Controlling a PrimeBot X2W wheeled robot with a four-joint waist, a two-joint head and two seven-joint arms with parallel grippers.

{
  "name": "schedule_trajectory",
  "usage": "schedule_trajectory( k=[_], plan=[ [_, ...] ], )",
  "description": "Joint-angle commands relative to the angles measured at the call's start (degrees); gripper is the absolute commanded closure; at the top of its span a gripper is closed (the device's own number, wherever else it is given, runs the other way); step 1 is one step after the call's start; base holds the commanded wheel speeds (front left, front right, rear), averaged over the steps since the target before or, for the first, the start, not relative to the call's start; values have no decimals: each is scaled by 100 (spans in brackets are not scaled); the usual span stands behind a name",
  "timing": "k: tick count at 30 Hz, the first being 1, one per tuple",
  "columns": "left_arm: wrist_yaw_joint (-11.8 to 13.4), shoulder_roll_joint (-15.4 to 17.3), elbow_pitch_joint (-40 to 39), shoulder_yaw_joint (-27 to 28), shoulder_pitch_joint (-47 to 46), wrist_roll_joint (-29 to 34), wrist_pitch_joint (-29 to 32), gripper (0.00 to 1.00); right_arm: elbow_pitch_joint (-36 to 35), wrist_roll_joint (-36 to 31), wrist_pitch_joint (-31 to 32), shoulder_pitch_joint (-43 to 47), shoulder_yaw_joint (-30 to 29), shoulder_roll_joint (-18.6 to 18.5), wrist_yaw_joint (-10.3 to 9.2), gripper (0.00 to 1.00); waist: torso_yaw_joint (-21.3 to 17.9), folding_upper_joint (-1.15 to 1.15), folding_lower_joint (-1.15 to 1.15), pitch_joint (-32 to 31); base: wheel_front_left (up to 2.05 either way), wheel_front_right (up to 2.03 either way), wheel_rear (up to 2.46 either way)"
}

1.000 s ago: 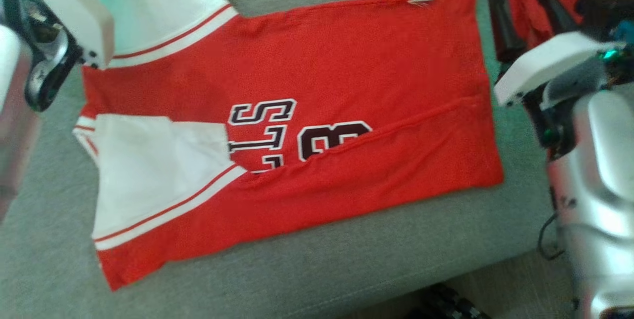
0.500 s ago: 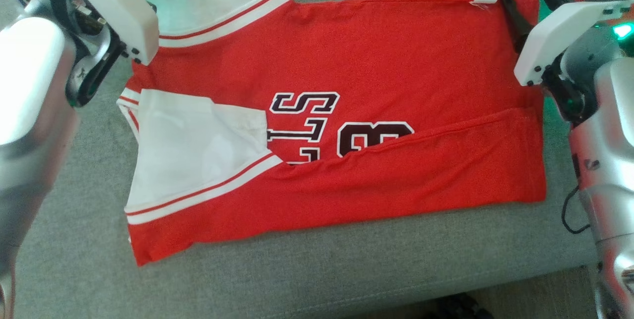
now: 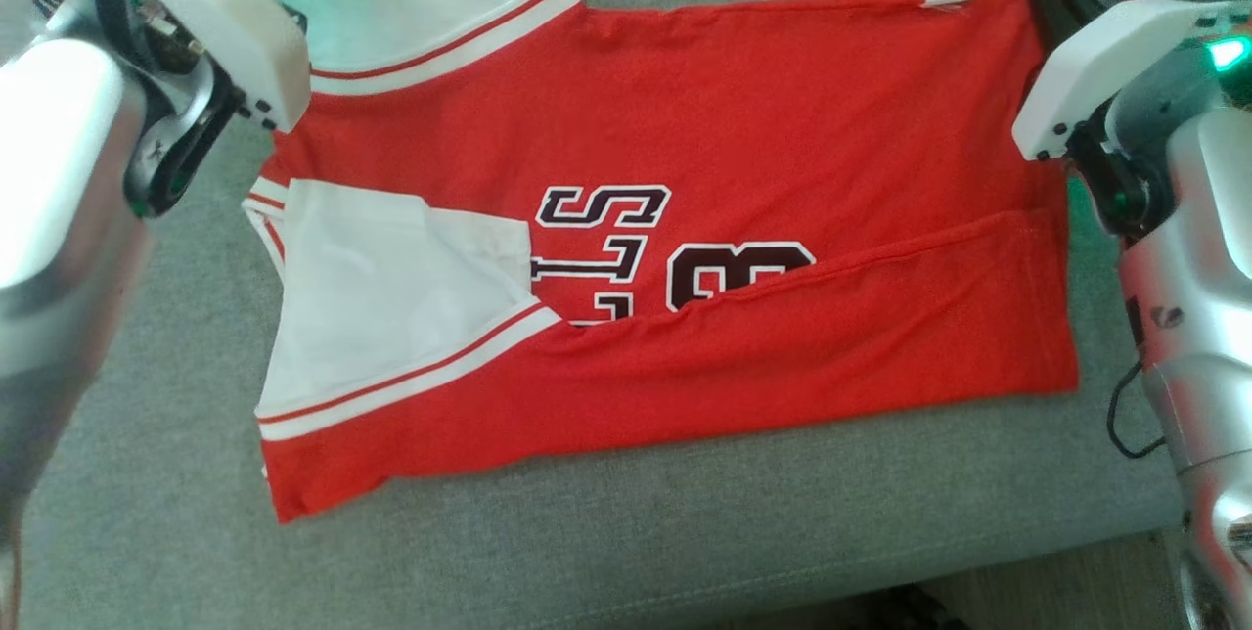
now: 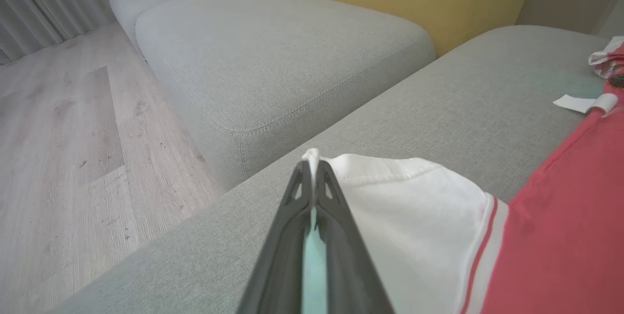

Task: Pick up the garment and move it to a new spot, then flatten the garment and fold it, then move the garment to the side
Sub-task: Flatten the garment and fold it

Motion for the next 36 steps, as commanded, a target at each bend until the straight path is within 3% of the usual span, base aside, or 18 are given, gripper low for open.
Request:
schedule_trajectory(
  k=[1,13,24,30,36],
  plan=[
    [11,300,-208,258,-120,-49,-74,100,-159,63,-107,-48,88,-84,37,100,7,0,0,-61,0,0,0],
    [255,621,-977,460,1190,-398,-865,100,-66,513,-909,561,234,-208,37,100,126,0,0,-642,0,0,0],
    [1126,848,-2214,597,3408,-649,-1806,100,-274,780,-1448,1438,300,-256,37,100,255,0,0,-1217,0,0,0],
    [1350,763,-2260,575,4128,-813,-2095,100,-420,805,-1536,1850,288,-263,37,100,296,0,0,-1348,0,0,0],
    [1346,411,-1740,464,4453,-910,-2396,100,-582,759,-1711,2120,222,-224,37,100,307,0,0,-1418,0,0,0]
  ],
)
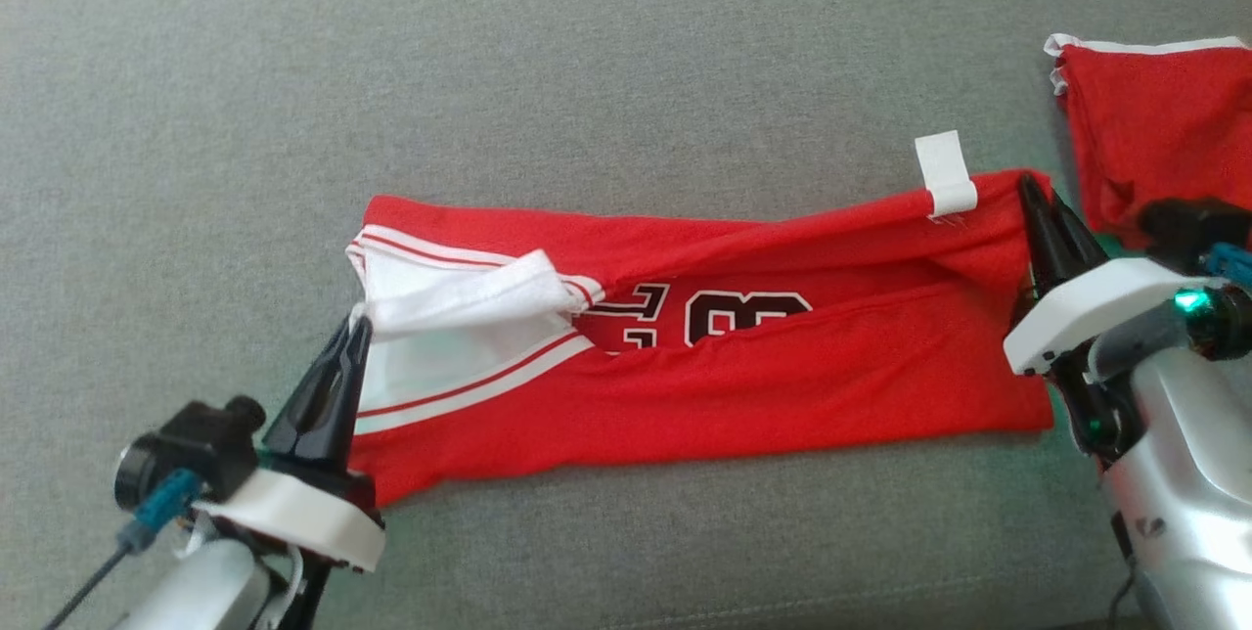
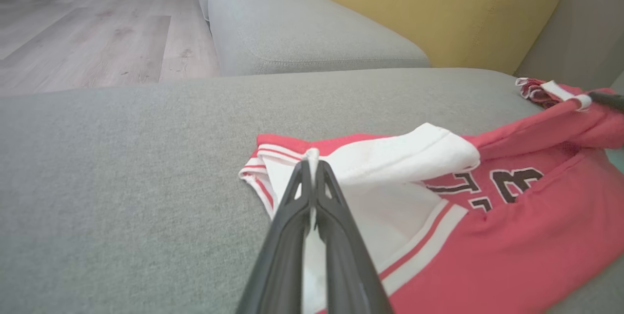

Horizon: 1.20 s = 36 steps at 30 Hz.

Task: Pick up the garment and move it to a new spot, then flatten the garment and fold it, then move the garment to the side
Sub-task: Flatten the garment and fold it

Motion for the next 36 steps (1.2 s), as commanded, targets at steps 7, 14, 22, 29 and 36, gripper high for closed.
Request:
schedule_trajectory(
  k=[7,14,22,29,36],
  plan=[
    [-90,-260,565,345,170,-81,-304,0,-464,-278,-704,460,3,65,37,0,-71,0,1,-127,0,0,0],
    [-84,-690,434,1148,746,108,-344,0,-841,-557,-1106,1368,-166,166,37,0,-64,0,1,-298,0,0,0],
    [-74,-1121,1,1880,1193,756,-346,0,-1187,-635,-851,1800,-744,308,37,0,17,0,1,-538,0,0,0],
    [-54,-1423,-180,2166,1347,1099,-346,0,-1121,-922,-265,1505,-1416,550,37,0,282,0,1,-645,0,0,0],
    [-35,-1523,-309,2246,1442,1282,-346,0,-616,-1272,154,1123,-2061,793,37,0,635,0,1,-641,0,0,0]
  ],
)
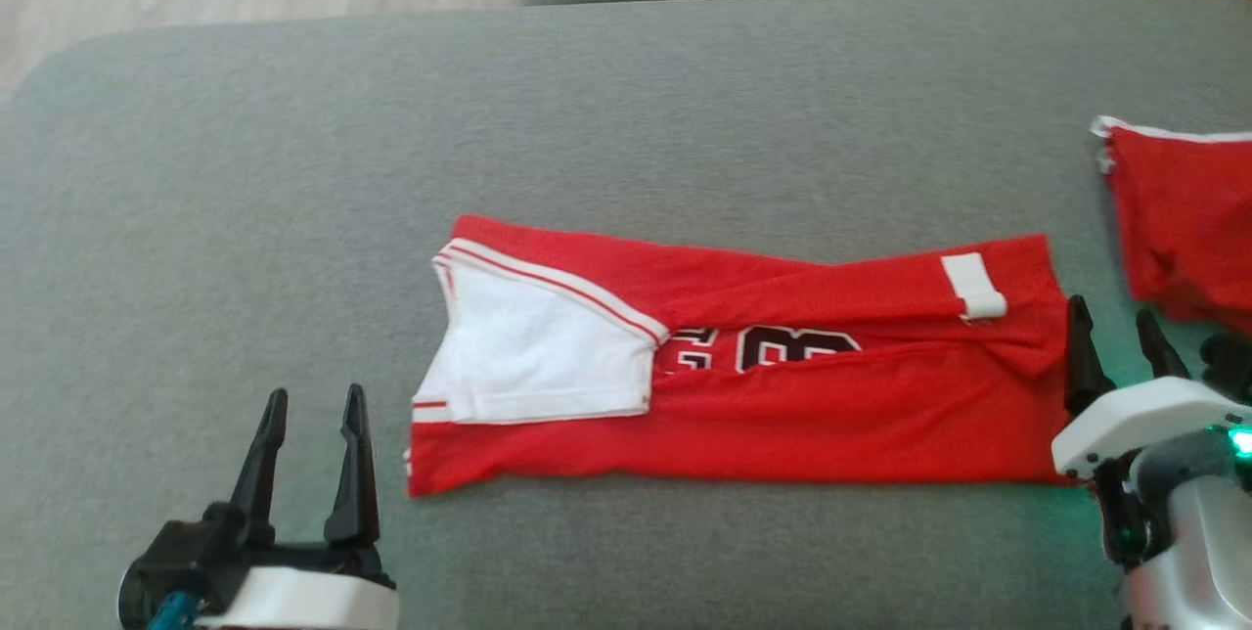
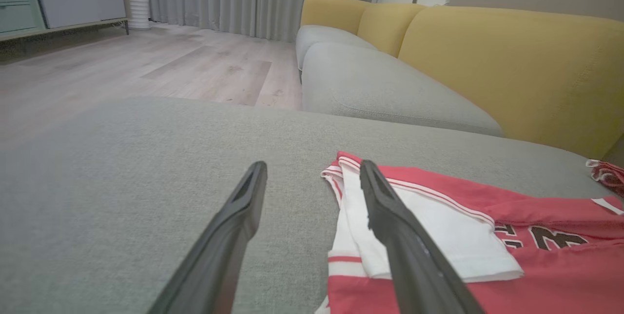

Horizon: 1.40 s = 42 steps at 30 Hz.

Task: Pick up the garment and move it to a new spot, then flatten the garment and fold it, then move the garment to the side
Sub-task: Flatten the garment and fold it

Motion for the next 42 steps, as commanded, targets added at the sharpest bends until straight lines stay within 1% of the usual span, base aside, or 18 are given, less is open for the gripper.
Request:
schedule_trajectory(
  k=[1,10,18,19,20,21,22,23,25,29,33,37,42],
  plan=[
    [43,31,-201,285,-113,55,-69,0,-59,-82,-1,-230,22,-2,37,0,141,0,0,-2,0,0,0],
    [32,-34,-294,400,22,146,-70,0,905,-584,36,-546,-544,150,37,0,450,0,0,-1,0,0,0],
    [23,-54,-334,499,52,185,-70,0,1544,-767,6,-735,-516,257,37,0,471,0,0,60,0,0,0],
    [24,-57,-338,508,56,189,-70,0,1597,-772,-19,-764,-496,266,37,13,461,0,0,64,0,0,0],
    [26,-60,-342,513,59,194,-70,0,1646,-779,-44,-791,-463,273,37,41,449,0,0,70,0,0,0],
    [27,-61,-345,515,60,199,-70,0,1694,-786,-68,-816,-419,279,37,58,436,0,0,75,0,0,0],
    [28,-61,-349,515,59,204,-70,0,1736,-781,-94,-844,-361,287,37,68,420,0,0,79,0,0,0],
    [33,-59,-353,518,60,208,-70,0,1778,-754,-118,-873,-289,295,37,75,397,0,0,82,0,0,0],
    [40,-51,-366,520,63,215,-70,0,1854,-687,-177,-924,-170,304,37,100,354,0,0,87,0,0,0],
    [76,-21,-419,541,76,223,-68,0,1887,-528,-392,-1039,22,285,37,100,228,0,0,93,0,0,0],
    [107,-14,-464,538,98,223,-63,0,1734,-335,-541,-1091,214,159,37,100,76,0,0,69,0,0,0],
    [116,-57,-475,508,120,207,-64,0,1361,-142,-541,-984,320,-88,37,100,-105,0,0,25,0,0,0],
    [117,-134,-455,459,126,216,-65,0,663,34,-307,-690,271,-429,37,100,-319,0,0,-14,0,0,0]
  ],
)
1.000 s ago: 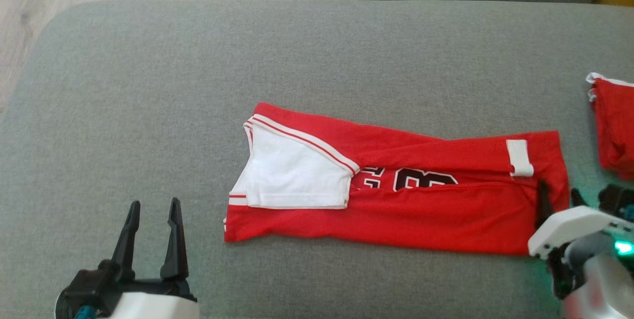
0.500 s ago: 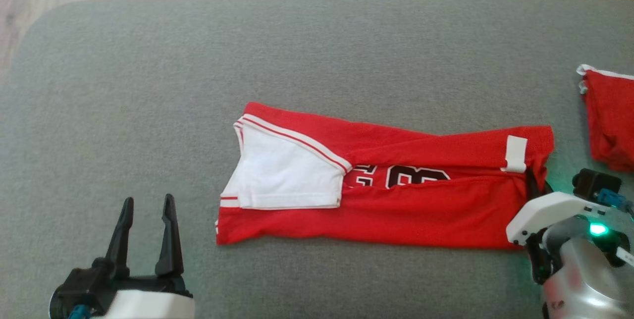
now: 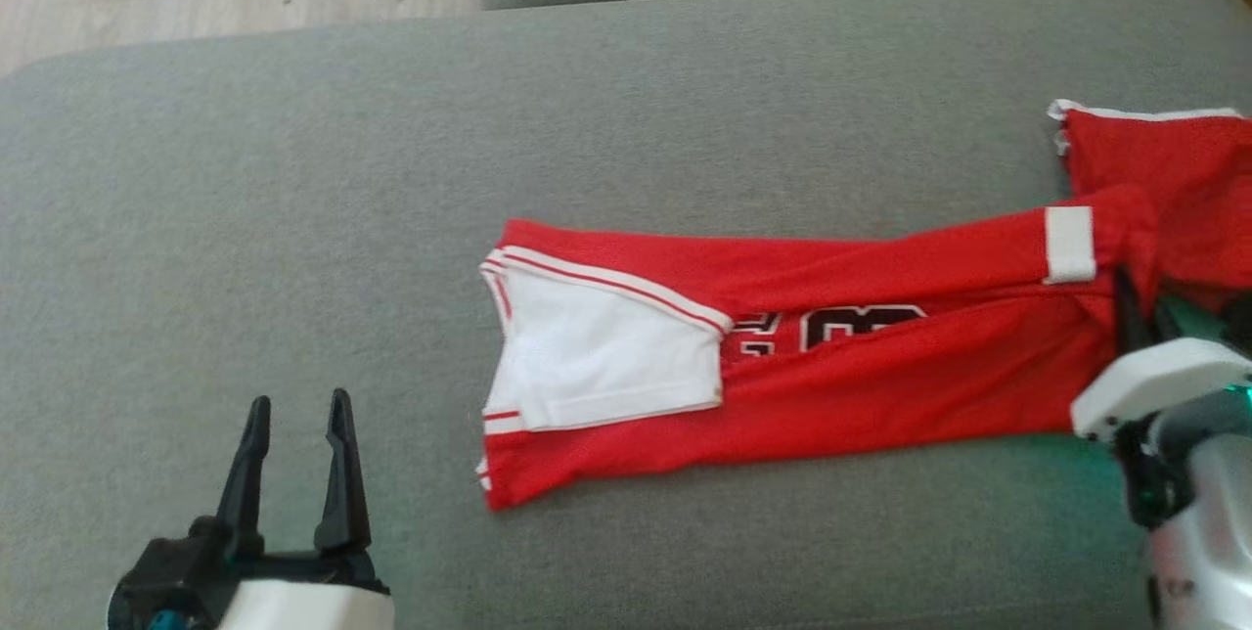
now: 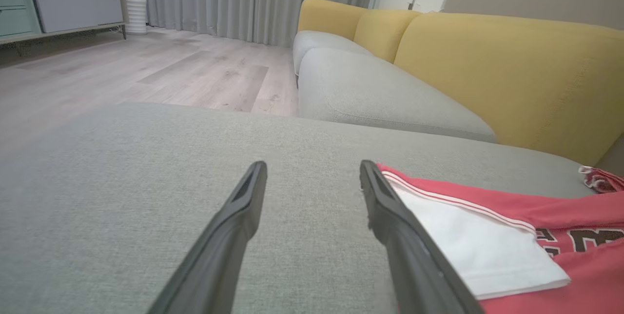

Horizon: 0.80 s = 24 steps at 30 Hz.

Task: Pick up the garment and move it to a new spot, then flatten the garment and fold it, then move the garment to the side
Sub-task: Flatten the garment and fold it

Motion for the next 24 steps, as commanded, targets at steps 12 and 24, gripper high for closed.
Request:
schedule_trajectory(
  k=[12,24],
  plan=[
    [-35,-80,-55,73,-212,96,-67,0,-2019,471,938,634,366,119,37,100,-118,0,0,-87,0,0,0],
    [-85,-91,23,41,-263,105,-69,0,-3214,1266,1663,770,2211,726,37,100,332,0,0,-159,0,0,0]
  ],
)
